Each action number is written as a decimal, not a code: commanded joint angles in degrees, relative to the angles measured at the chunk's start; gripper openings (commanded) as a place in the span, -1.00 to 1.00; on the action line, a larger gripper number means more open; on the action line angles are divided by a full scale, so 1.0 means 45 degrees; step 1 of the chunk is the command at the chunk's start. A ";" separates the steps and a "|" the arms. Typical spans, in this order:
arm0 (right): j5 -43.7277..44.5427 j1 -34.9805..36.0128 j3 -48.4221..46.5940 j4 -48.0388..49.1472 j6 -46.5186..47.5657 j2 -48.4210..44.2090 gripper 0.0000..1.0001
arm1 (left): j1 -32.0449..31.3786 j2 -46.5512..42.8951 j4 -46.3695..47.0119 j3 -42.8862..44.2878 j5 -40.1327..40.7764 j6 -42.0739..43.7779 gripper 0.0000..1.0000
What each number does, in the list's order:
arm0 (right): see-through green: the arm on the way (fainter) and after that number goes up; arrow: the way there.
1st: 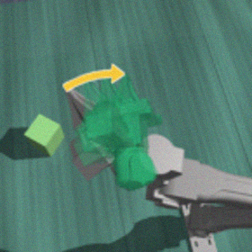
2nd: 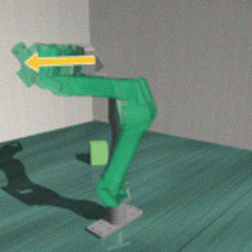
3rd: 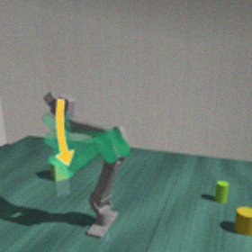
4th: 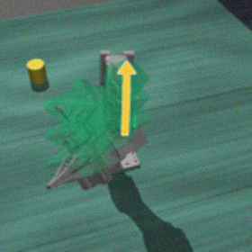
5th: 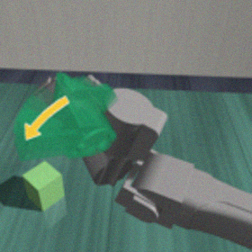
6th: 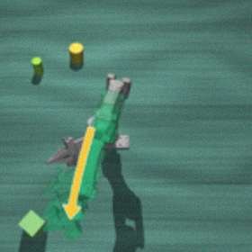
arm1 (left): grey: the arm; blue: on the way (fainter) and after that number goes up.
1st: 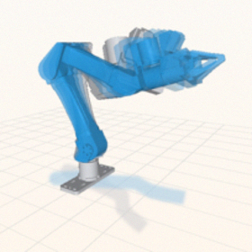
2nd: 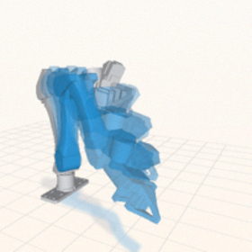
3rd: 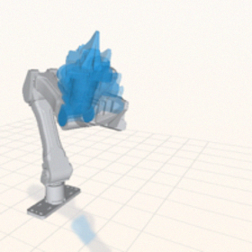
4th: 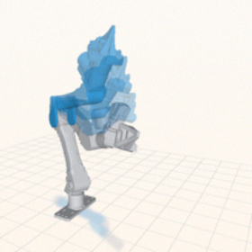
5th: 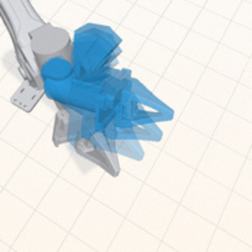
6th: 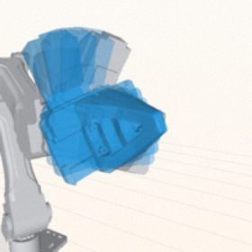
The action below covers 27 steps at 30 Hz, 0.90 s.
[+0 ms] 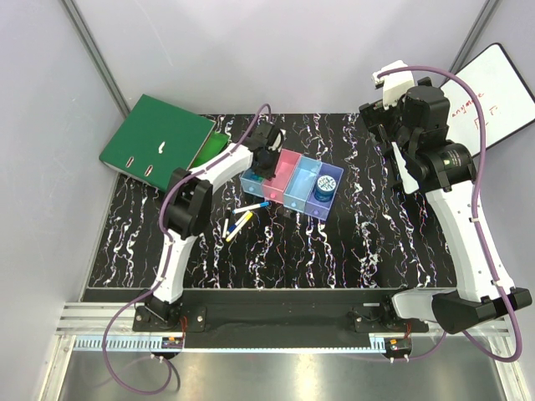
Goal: Sort the stationery into containers
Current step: Move the storage box to the center of the board.
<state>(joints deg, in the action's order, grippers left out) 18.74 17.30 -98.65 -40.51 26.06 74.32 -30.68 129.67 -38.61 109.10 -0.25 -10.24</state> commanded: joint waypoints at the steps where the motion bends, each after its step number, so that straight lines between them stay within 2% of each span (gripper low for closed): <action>1: -0.0200 0.0042 0.0047 0.0311 -0.0167 -0.0188 1.00 | 0.0450 -0.0435 -0.0678 -0.0650 0.1404 -0.1082 -1.00; 13: -0.0356 0.0042 0.0145 0.0194 -0.0304 -0.0091 1.00 | 0.0430 -0.1432 -0.0775 -0.2290 0.2008 -0.3426 -1.00; 27: -0.0376 0.0062 0.0067 0.0155 -0.0323 0.0085 0.99 | -0.0136 -0.0436 -0.0873 -0.1295 0.1207 -0.4150 -1.00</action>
<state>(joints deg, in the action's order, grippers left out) 17.34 17.30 -97.89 -40.58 25.43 74.54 -30.50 125.16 -39.16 102.37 4.60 -26.13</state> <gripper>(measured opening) 0.994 0.043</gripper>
